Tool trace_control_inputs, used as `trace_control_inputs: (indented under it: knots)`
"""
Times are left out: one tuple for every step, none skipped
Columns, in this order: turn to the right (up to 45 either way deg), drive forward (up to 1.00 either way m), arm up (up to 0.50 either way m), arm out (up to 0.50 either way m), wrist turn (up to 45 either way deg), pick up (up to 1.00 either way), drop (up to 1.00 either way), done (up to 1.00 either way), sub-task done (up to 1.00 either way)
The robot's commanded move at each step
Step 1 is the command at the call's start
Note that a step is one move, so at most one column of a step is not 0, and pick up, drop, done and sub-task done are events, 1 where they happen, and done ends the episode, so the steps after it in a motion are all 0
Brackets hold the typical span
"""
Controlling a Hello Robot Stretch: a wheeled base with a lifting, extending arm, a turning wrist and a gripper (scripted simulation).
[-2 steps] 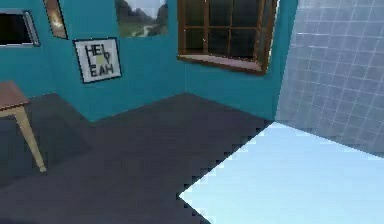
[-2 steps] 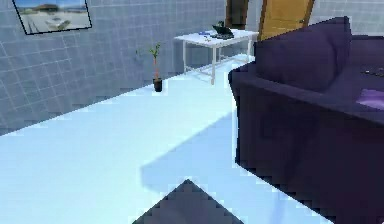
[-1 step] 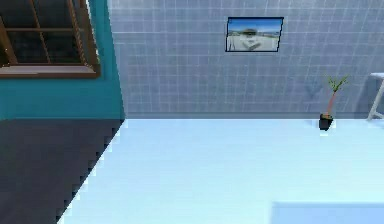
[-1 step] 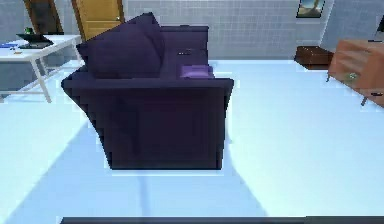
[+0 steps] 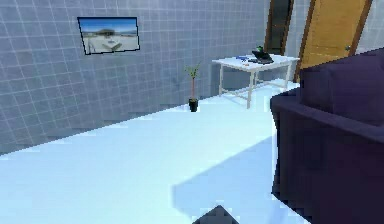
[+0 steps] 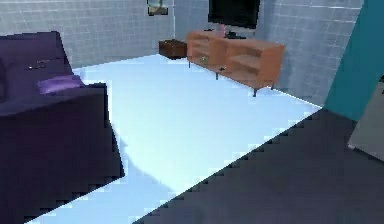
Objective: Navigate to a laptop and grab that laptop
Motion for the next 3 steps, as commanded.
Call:
trace_control_inputs:
  knots:
    - [0.0, 1.0, 0.0, 0.0, 0.0, 0.0, 0.0, 0.0, 0.0]
    - [0.0, 0.3, 0.0, 0.0, 0.0, 0.0, 0.0, 0.0, 0.0]
    - [9.0, 0.0, 0.0, 0.0, 0.0, 0.0, 0.0, 0.0, 0.0]
